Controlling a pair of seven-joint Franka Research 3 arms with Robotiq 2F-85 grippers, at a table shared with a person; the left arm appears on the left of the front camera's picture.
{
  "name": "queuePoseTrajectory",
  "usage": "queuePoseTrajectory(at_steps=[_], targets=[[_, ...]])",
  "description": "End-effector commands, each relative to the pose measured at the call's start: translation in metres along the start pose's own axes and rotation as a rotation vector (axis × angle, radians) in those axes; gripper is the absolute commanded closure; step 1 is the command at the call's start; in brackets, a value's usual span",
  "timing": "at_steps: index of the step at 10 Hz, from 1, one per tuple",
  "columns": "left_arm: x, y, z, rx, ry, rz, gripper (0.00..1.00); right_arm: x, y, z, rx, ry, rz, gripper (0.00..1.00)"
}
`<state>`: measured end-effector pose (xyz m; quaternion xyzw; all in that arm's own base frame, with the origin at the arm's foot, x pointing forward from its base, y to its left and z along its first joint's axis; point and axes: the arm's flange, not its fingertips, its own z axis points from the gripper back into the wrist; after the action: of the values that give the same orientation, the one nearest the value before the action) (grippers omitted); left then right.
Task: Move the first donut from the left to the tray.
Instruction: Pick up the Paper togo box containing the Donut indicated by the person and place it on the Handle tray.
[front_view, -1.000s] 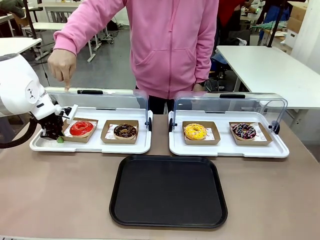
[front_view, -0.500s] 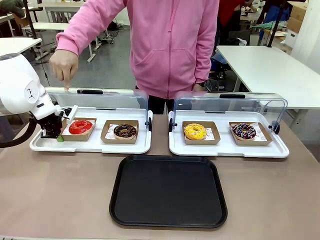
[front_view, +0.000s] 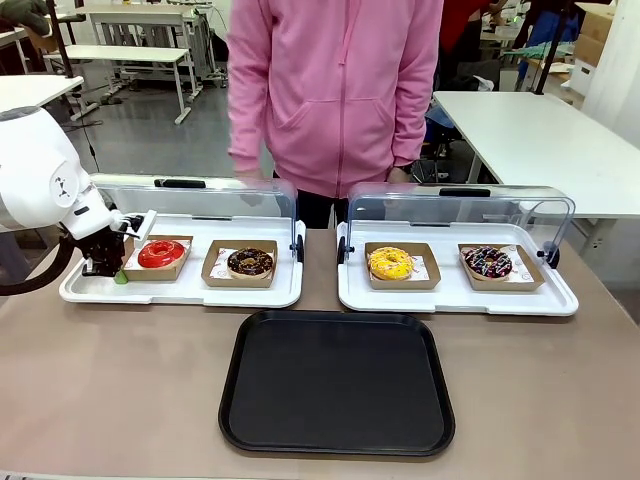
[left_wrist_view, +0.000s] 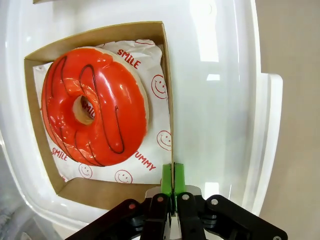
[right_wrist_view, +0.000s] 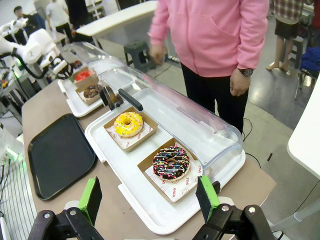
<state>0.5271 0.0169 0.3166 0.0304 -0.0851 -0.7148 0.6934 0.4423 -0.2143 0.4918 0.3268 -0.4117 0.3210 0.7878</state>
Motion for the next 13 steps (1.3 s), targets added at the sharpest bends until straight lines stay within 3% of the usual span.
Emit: queuePoseTrajectory(at_steps=[1,8,10,13], targets=[[0.0,0.0,0.0,0.0,0.0,0.0,0.98,0.002,0.003,0.001,0.004,-0.007,0.006,0.0],[0.037,-0.025,0.079,0.187,-0.044,0.041,0.98,0.002,0.003,0.001,0.004,-0.007,0.006,0.0],[0.065,-0.042,0.103,0.163,-0.047,0.034,0.98,0.002,0.003,0.001,0.004,-0.007,0.006,0.0],[0.119,-0.078,0.107,0.11,-0.051,0.01,0.98,0.002,0.003,0.001,0.004,-0.007,0.006,0.0]])
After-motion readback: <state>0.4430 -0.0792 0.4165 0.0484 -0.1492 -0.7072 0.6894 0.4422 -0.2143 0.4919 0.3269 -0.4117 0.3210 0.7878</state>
